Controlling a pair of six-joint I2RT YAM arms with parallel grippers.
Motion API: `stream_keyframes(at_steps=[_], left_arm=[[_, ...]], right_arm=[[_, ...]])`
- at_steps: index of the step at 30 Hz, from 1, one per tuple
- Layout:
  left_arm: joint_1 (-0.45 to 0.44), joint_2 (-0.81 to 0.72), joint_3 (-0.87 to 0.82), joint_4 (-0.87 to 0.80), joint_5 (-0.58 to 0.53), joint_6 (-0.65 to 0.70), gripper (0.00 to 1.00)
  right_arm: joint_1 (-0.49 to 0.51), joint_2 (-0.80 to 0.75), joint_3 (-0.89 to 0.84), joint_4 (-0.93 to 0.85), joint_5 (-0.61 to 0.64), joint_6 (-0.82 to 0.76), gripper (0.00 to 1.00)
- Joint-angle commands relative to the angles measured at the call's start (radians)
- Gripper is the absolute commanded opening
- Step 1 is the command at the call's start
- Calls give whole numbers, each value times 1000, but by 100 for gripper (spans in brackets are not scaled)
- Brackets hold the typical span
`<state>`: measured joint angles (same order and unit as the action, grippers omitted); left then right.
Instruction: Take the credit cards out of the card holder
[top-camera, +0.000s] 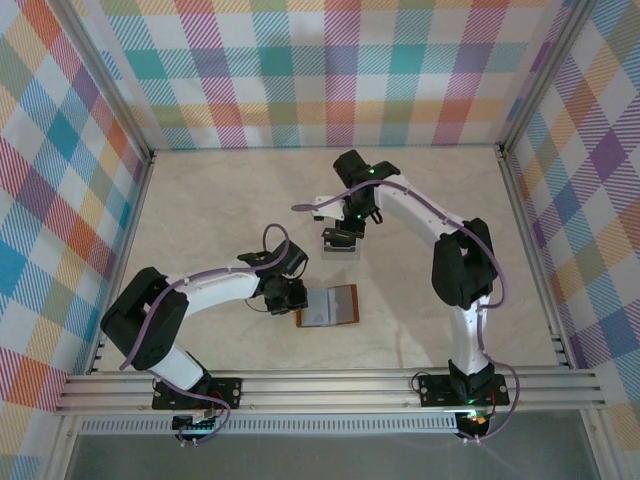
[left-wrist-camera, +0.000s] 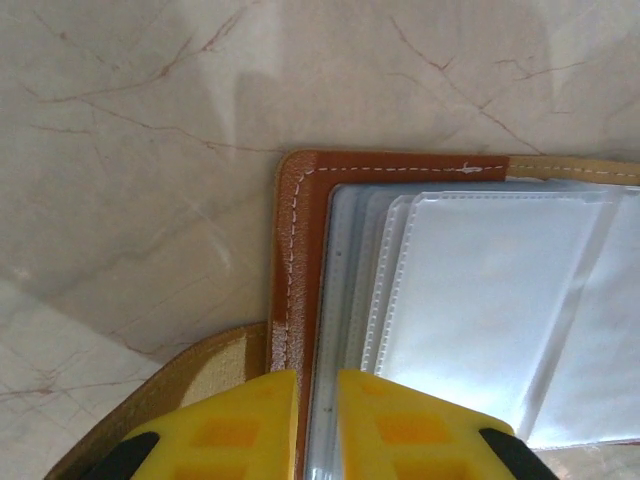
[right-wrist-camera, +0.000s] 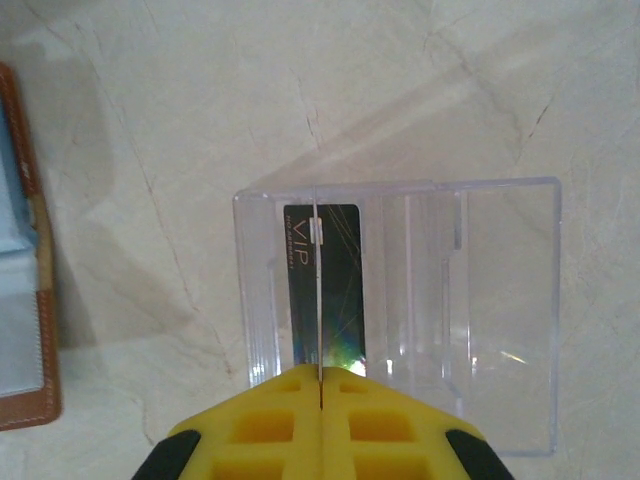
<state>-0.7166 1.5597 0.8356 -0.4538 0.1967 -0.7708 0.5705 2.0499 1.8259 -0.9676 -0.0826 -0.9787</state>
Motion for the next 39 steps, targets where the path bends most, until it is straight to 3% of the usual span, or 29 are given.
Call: stream_keyframes(at_steps=[1,17,25,33,39], left_arm=[[7,-27,-25,24,15,-31,19],[7,-39,-29,6,3,-32,19],[8,-42,-24,-2,-7,-29,19],[7,-37,-27,6,-10,-28,19],[7,-37,-12,5,-14,-21,18]], right_arm=[[-10,38,42,-47,22,-82,0],[-12,148,104,-121,-43,-86,0],[-12,93,39,124,77,-58,27],[-11,19,-53,262,139,-62,30],[-11,-106,-132,275,49,55,33]])
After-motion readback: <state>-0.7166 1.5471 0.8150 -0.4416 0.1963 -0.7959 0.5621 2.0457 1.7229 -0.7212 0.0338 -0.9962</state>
